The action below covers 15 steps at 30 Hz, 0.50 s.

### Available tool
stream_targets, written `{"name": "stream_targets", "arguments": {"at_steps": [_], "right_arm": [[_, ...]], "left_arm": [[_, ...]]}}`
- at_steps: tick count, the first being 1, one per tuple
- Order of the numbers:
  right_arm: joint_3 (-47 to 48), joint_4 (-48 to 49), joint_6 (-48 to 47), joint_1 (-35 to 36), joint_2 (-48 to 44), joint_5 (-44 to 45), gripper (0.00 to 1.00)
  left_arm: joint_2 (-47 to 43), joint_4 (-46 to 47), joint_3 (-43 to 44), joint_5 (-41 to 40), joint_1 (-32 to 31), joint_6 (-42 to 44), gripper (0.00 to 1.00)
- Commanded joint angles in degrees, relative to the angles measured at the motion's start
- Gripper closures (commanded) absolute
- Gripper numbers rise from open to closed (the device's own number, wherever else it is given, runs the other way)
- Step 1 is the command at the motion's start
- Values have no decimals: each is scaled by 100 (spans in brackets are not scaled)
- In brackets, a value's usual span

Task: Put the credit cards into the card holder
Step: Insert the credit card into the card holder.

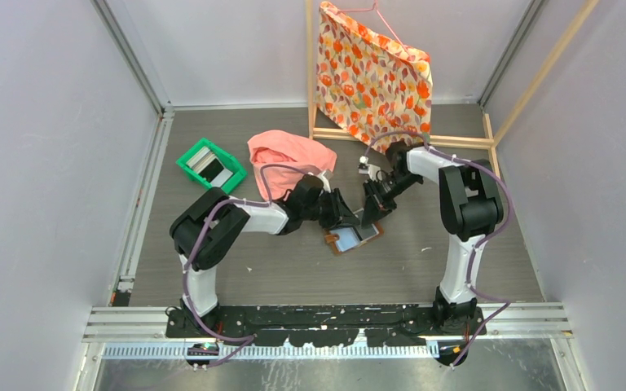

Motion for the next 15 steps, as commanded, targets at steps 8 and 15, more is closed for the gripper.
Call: {"name": "stream_targets", "arguments": {"at_steps": [8, 15], "right_arm": [[94, -55, -113, 9, -183, -30, 87], [59, -263, -685, 9, -726, -637, 82]], "left_arm": [[-681, -413, -122, 144, 255, 866, 65], [-1713, -1653, -17, -52, 405, 2288, 63]]}}
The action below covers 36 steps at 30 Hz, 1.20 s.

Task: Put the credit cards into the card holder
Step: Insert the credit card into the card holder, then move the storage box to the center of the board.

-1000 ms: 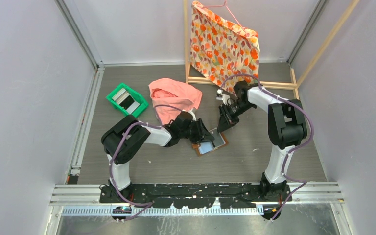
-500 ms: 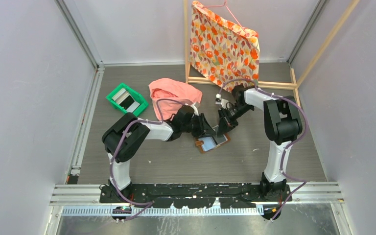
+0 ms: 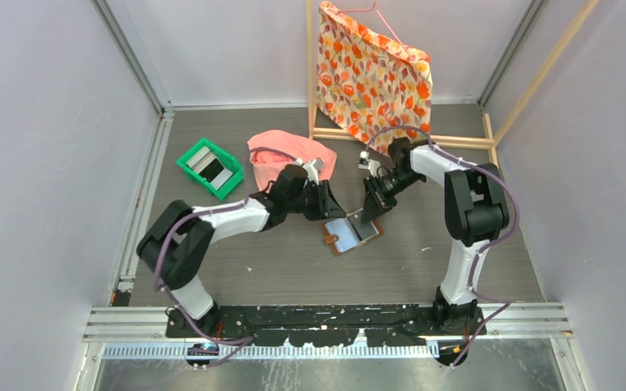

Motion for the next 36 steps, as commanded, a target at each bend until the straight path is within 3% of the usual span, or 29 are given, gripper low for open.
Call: {"name": "stream_targets", "arguments": {"at_steps": [1, 8, 10, 11, 12, 14, 18, 24, 30, 36], "right_arm": [[61, -194, -469, 10, -660, -546, 82], [96, -436, -1048, 9, -1213, -679, 81], [98, -428, -1145, 11, -1470, -660, 80], [98, -399, -1172, 11, -1613, -634, 79], [95, -349, -1172, 13, -1753, -602, 78], [125, -246, -1125, 18, -2001, -567, 77], [310, -148, -927, 31, -2360, -594, 73], [278, -62, -728, 73, -2487, -680, 69], [-100, 88, -871, 62, -2473, -627, 69], [-54, -117, -1096, 60, -2305, -578, 69]], "left_arm": [[-824, -905, 203, -119, 105, 1305, 63], [-2111, -3232, 892, -1602, 384, 3303, 57], [-2466, -3734, 1060, -2521, 522, 3781, 41], [-2673, -3890, 1090, -2858, 621, 4177, 24], [-2808, -3965, 1067, -3165, 674, 4479, 14], [-3014, -3989, 980, -3619, 908, 5145, 1], [-3018, -4009, 946, -3474, 1648, 5972, 0], [-2022, -4090, 1388, -2248, 2817, 6335, 0], [-455, -4664, 2523, -1749, 3187, 6611, 0], [283, -4503, 2826, -1958, 3302, 6829, 0]]}}
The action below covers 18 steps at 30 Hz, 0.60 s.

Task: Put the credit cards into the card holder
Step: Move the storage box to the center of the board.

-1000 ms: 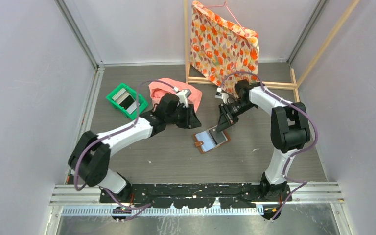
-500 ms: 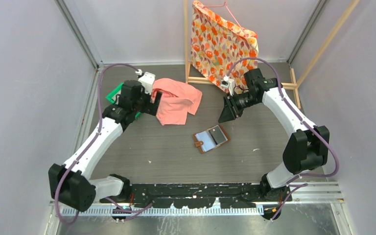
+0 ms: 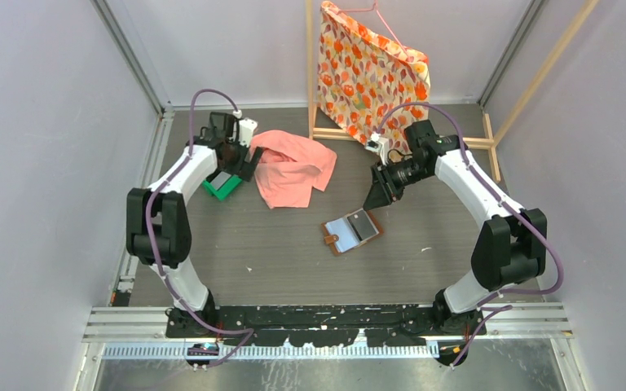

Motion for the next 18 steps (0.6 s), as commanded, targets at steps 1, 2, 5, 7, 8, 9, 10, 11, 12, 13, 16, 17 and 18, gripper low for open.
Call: {"name": "stream_targets", "arguments": {"at_steps": [1, 2, 5, 7, 8, 9, 10, 11, 12, 13, 16, 17, 18], "right_arm": [[55, 5, -182, 15, 40, 2, 69], [43, 47, -122, 18, 56, 57, 69], [16, 221, 68, -2, 108, 276, 69], [16, 235, 113, -21, 154, 306, 70], [20, 237, 127, -26, 175, 310, 70], [25, 231, 133, -30, 199, 308, 70], [29, 232, 132, -29, 211, 307, 70], [28, 229, 142, -29, 211, 309, 70], [29, 232, 145, -25, 197, 307, 70], [27, 232, 144, -30, 188, 306, 70], [19, 226, 140, -35, 159, 299, 70], [20, 232, 133, -41, 152, 292, 70], [21, 219, 136, -48, 140, 285, 70]], "left_arm": [[310, -112, 333, 193, 126, 294, 0], [373, -137, 351, 246, 144, 283, 0], [497, -152, 312, 293, 173, 276, 3], [546, -182, 285, 329, 182, 276, 6], [568, -227, 278, 350, 183, 261, 10], [588, -259, 277, 364, 182, 255, 13], [606, -286, 262, 374, 183, 249, 15], [630, -304, 243, 375, 183, 252, 16], [644, -318, 221, 369, 183, 253, 16], [654, -321, 183, 372, 183, 266, 17], [687, -349, 107, 359, 183, 296, 18], [709, -380, 106, 381, 183, 299, 18], [726, -409, 116, 398, 183, 301, 19]]}}
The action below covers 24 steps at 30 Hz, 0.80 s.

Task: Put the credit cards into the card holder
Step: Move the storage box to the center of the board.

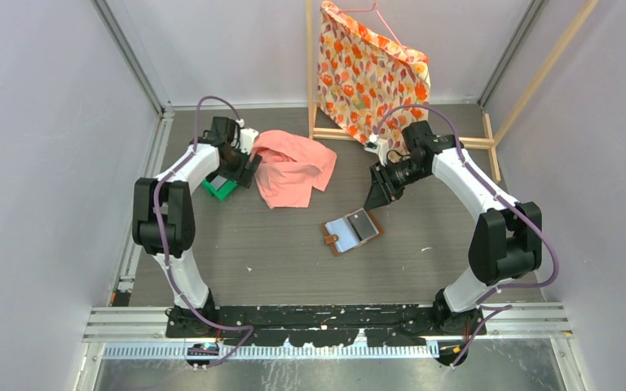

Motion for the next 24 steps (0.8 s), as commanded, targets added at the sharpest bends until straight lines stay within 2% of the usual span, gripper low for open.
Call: {"name": "stream_targets", "arguments": {"at_steps": [1, 13, 19, 24], "right_arm": [[32, 110, 18, -41, -93, -42, 70], [37, 48, -37, -48, -171, -109, 70], [49, 24, -60, -51, -173, -122, 70], [61, -13, -74, -55, -189, -143, 70]], "left_arm": [[111, -151, 2, 148, 43, 129, 20], [239, -264, -5, 313, 100, 156, 26], [114, -672, 37, 745, 100, -7, 41], [-37, -1127, -20, 1081, 100, -315, 44]]}}
